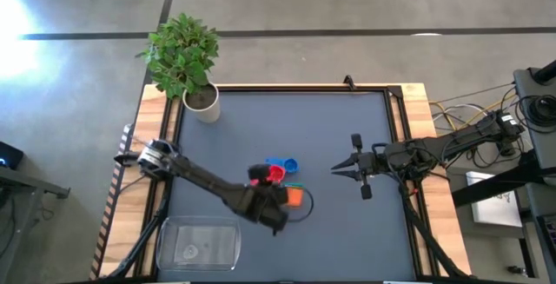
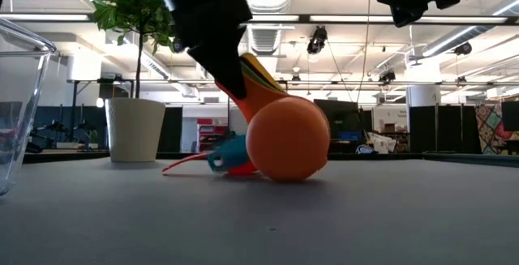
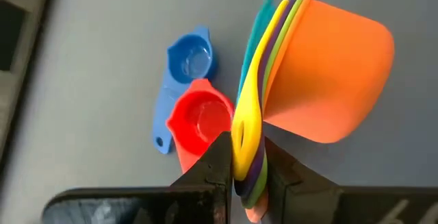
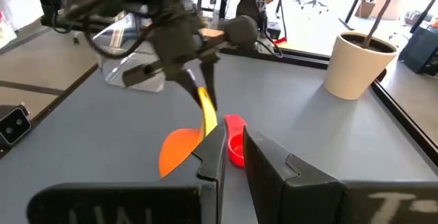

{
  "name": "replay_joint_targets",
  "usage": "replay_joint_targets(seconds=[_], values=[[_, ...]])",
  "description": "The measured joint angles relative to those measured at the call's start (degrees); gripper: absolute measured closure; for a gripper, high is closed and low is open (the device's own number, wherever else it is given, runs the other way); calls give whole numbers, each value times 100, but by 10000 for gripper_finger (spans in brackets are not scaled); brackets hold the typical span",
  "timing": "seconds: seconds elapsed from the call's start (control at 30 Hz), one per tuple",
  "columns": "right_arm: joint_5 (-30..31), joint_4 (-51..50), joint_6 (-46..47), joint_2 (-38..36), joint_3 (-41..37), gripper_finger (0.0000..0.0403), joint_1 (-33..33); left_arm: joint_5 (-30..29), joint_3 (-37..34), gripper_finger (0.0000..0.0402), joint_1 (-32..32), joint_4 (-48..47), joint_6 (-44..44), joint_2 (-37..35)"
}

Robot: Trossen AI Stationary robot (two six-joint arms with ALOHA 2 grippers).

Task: Nest measuring cups in basket
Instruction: Put the stacked measuring cups into the bin

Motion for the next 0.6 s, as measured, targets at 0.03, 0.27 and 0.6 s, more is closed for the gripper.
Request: replay_joint_targets(seconds=[0.03,0.27,0.6], values=[[2,22,17,0,0,362,0,-180,2,386,-87,2,-6,71],[4,169,153,4,0,362,0,-1311,13,386,-605,39,-41,494],[8,159,289,7,0,362,0,-2045,6,386,-934,40,-98,774]])
